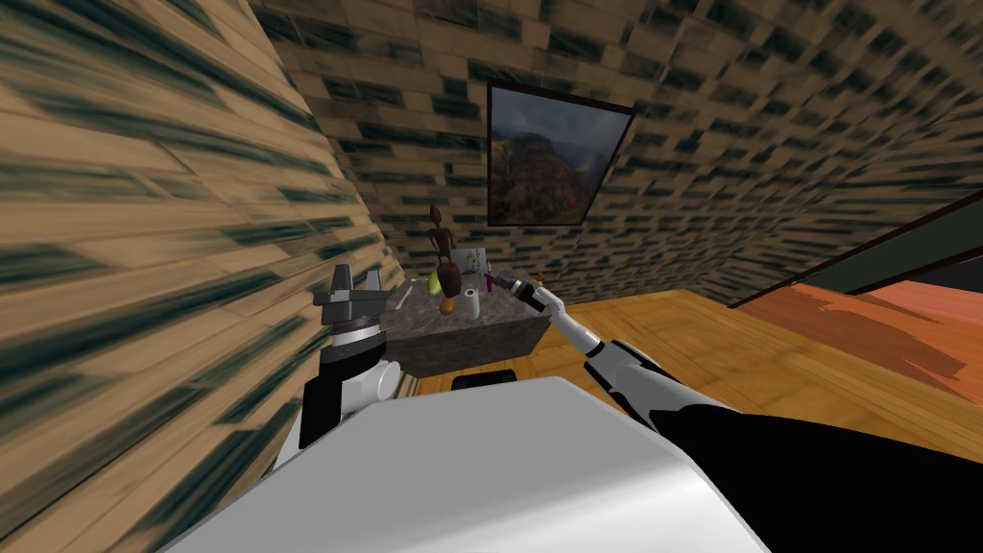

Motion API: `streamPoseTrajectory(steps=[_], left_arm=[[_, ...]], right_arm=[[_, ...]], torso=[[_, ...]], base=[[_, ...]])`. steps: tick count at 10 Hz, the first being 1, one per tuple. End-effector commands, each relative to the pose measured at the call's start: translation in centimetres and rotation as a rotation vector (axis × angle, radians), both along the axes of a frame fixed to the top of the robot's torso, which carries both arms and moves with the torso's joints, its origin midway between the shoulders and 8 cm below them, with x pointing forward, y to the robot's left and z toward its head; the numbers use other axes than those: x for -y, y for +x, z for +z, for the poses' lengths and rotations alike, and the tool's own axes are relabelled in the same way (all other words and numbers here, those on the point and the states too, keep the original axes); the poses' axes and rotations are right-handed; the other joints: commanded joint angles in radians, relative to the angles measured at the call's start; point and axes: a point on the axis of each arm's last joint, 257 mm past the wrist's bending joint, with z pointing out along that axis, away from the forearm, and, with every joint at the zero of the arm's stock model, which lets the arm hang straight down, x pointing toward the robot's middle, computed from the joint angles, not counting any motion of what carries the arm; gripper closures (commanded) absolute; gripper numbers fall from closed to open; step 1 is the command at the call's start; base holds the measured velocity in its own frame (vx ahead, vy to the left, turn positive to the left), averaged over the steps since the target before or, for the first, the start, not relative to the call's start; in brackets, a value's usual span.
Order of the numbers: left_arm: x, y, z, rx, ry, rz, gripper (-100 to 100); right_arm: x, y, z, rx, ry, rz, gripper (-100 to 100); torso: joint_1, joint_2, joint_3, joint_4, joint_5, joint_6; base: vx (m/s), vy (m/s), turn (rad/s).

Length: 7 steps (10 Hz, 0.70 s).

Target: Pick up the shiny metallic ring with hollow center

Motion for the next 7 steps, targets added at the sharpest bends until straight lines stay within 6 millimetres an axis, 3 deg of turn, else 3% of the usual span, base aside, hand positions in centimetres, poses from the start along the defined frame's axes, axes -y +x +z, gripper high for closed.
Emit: streamPoseTrajectory(steps=[1, 2, 7], left_arm=[[0.0, 0.0, 0.0, 0.000, 0.000, 0.000, 0], [0.0, 0.0, 0.0, 0.000, 0.000, 0.000, 0], [0.0, 0.0, 0.0, 0.000, 0.000, 0.000, 0]], right_arm=[[0.7, 0.8, -0.8, -0.012, -0.025, -0.018, -100], [0.5, 1.5, -2.2, 0.009, -0.125, -0.014, -100], [2.4, 3.8, -5.3, -0.006, -0.249, -0.054, -100]], torso=[[0.000, 0.000, 0.000, 0.000, 0.000, 0.000], [-0.001, 0.000, 0.000, 0.000, 0.000, 0.000], [0.000, 0.000, 0.000, 0.000, 0.000, 0.000]], base=[[0.002, 0.022, -0.002], [-0.005, 0.033, 0.026], [-0.001, 0.032, 0.013]])
